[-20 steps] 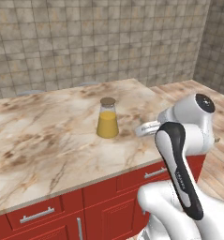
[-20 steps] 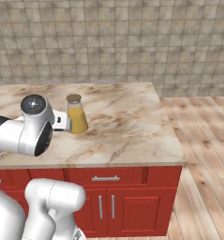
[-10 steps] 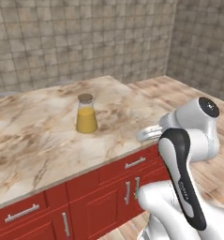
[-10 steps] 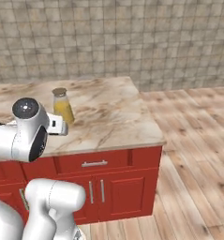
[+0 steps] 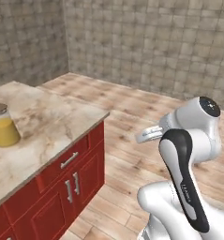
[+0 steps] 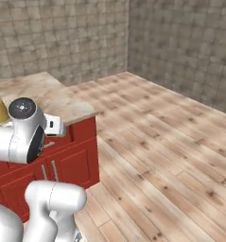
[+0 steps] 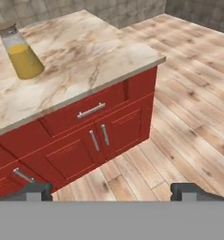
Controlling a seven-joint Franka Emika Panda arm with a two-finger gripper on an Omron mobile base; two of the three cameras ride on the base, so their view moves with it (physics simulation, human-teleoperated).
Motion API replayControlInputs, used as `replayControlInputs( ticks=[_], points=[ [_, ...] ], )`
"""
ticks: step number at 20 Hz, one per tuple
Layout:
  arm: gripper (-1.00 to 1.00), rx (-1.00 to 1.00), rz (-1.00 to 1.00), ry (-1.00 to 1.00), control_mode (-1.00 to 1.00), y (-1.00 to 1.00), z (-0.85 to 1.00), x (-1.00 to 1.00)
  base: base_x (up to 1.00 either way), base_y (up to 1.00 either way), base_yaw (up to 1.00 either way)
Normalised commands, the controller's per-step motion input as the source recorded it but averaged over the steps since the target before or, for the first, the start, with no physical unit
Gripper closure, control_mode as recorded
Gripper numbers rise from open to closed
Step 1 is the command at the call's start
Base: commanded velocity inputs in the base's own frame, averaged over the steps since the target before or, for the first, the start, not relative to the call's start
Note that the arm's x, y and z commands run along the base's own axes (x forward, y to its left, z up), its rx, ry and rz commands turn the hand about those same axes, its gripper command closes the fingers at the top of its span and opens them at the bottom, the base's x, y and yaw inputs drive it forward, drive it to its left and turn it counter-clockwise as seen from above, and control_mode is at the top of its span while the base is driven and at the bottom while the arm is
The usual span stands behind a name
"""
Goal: Place the pitcher and cup on the dining counter for serving.
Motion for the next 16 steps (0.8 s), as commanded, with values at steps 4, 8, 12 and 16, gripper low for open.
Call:
replayControlInputs(
  ticks=[4, 8, 12, 16],
  points=[
    [-1.0, 0.0, 0.0, 0.0, 1.0, 0.0, 0.0, 0.0, -0.39, 0.0, -0.86],
    [-1.0, 0.0, 0.0, 0.0, 1.0, 0.0, 0.0, 0.0, -0.14, 0.0, -0.9],
    [-1.0, 0.0, 0.0, 0.0, 1.0, 0.0, 0.0, 0.0, 0.0, 0.0, -0.94],
    [-1.0, 0.0, 0.0, 0.0, 1.0, 0.0, 0.0, 0.0, 0.0, 0.0, -0.95]
  ],
)
